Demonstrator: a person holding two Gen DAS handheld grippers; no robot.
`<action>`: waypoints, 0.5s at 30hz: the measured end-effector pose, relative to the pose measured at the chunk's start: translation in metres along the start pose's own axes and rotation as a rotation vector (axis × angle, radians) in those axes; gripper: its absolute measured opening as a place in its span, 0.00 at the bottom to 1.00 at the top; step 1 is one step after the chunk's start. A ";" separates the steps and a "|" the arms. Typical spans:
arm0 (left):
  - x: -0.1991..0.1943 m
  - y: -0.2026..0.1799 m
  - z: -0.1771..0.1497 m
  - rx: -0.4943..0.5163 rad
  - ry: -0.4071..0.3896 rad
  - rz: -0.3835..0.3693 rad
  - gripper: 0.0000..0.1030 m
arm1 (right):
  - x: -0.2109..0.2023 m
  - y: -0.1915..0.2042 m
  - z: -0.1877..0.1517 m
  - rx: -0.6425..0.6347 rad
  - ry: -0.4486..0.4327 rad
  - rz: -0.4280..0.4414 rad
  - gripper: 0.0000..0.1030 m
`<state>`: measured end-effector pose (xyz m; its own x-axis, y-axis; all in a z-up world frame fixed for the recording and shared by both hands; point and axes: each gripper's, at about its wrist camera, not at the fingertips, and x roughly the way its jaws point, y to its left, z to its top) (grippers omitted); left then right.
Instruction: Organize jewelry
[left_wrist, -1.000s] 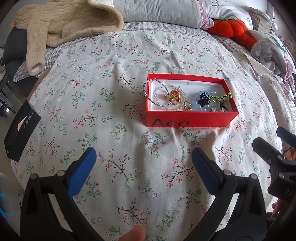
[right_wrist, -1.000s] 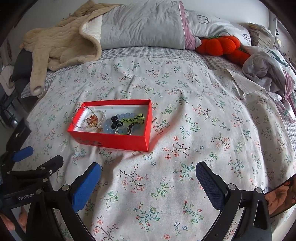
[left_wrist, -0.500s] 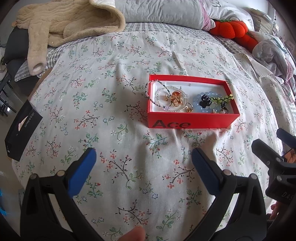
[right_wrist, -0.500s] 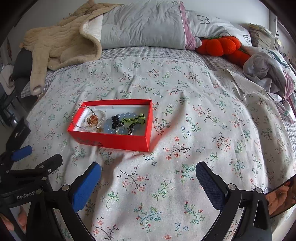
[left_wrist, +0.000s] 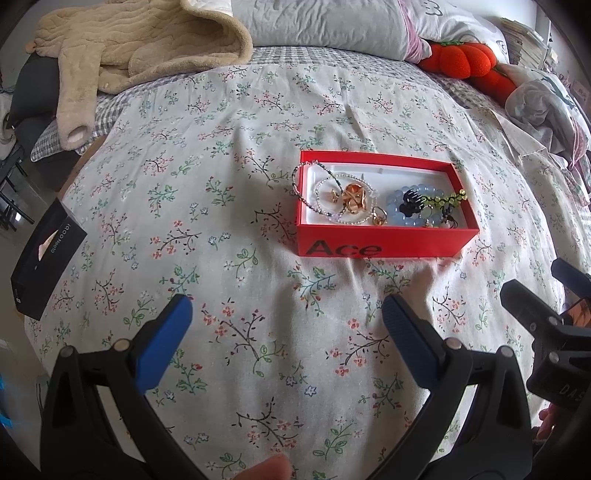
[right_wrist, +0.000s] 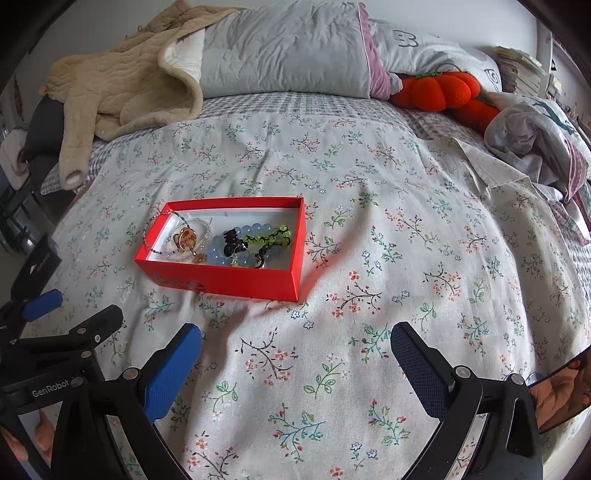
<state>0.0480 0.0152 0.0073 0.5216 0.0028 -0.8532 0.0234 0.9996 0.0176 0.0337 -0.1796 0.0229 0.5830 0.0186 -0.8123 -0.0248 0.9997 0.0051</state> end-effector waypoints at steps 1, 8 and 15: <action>0.000 0.000 0.000 -0.001 0.000 0.000 0.99 | 0.000 0.000 0.000 0.000 0.001 0.001 1.00; -0.001 0.000 0.000 -0.002 -0.001 0.001 0.99 | 0.001 0.002 -0.001 0.000 0.003 0.002 1.00; -0.001 0.000 0.000 -0.002 -0.001 0.001 0.99 | 0.001 0.002 -0.002 0.003 0.005 0.001 1.00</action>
<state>0.0476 0.0147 0.0081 0.5222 0.0042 -0.8528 0.0213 0.9996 0.0180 0.0329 -0.1773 0.0205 0.5791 0.0194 -0.8150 -0.0228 0.9997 0.0076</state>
